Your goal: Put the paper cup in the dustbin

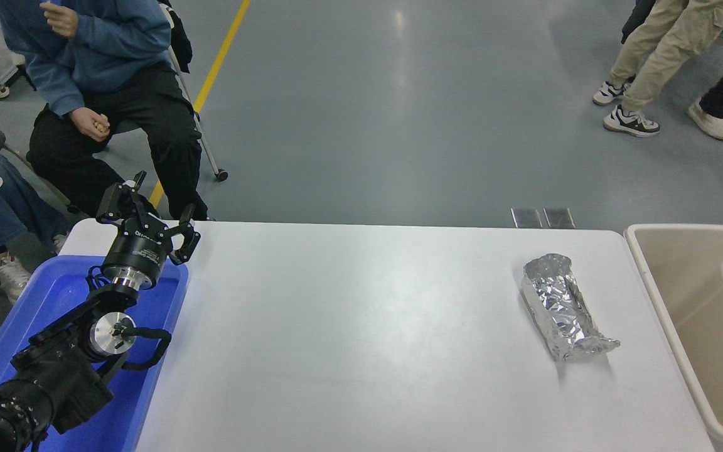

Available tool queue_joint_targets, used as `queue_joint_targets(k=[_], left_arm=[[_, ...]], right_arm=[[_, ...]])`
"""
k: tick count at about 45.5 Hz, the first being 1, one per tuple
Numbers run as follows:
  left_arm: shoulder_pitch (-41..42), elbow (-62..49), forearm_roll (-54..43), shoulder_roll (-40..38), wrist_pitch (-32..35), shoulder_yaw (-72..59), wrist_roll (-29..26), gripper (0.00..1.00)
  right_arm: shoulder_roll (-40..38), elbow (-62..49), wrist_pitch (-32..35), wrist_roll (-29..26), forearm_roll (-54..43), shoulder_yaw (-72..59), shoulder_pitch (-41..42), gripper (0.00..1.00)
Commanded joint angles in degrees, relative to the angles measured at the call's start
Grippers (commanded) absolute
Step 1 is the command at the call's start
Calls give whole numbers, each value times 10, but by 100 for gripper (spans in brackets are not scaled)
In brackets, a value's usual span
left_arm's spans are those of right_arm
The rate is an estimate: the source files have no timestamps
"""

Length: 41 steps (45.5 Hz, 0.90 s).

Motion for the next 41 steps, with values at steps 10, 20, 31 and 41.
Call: queue_joint_targets(k=[10,20,31,41], left_arm=[[0,0,0,-1,-1,1,0,100],[0,-1,0,0,-1,1,0,100],[0,-1,0,0,0,1,0,100],[0,-1,0,-1,0,1,0,100]], right_arm=[[133,-140,-84,-6,162,50,-178,0],[239,-305,-77,-12,246,54,-233,0],[289,-351,-78,-43,316,67,-241,0],[351,-407,-82,-55,317,113,-248,0]])
